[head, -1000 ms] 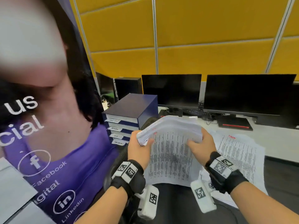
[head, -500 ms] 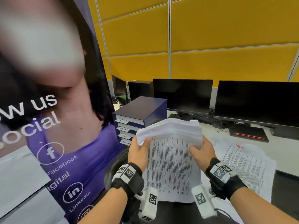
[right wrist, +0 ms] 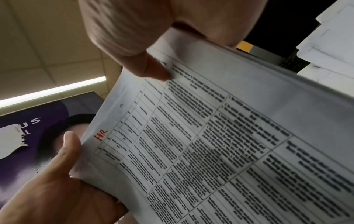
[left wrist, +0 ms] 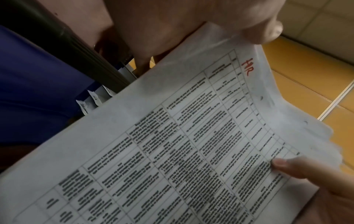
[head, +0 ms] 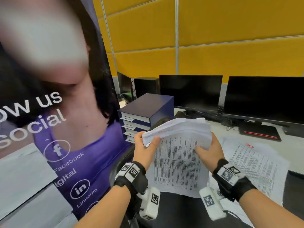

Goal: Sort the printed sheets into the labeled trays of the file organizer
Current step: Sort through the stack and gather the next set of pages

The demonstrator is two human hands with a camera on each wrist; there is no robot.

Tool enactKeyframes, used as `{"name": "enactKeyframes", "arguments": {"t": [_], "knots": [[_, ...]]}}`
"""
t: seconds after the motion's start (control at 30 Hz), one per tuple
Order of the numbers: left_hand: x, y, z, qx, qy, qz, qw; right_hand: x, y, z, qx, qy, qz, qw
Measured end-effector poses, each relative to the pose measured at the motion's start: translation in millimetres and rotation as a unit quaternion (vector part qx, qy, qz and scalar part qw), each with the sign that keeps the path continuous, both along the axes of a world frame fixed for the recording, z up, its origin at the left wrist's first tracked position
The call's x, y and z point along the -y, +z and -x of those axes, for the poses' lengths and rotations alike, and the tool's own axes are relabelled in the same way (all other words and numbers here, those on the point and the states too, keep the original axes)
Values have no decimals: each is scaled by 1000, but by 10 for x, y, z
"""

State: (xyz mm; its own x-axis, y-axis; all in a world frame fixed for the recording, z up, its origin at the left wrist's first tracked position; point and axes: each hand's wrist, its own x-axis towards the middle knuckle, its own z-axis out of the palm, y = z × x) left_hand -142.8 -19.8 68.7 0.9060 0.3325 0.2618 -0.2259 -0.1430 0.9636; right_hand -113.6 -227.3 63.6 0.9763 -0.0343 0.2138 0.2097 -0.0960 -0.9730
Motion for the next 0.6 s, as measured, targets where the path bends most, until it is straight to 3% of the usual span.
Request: {"name": "enactKeyframes", "arguments": {"t": [0.2, 0.33, 0.5, 0.6], "knots": [[19, 51, -48, 3, 14, 28, 999, 34, 36, 37, 17, 5, 15, 1000], [31, 90, -58, 7, 17, 40, 999, 32, 116, 66, 88, 30, 32, 995], [39, 35, -61, 17, 30, 28, 999, 76, 194, 46, 161, -11, 177, 971], [40, 5, -60, 8, 19, 29, 999, 123, 225, 79, 124, 8, 151, 981]]}}
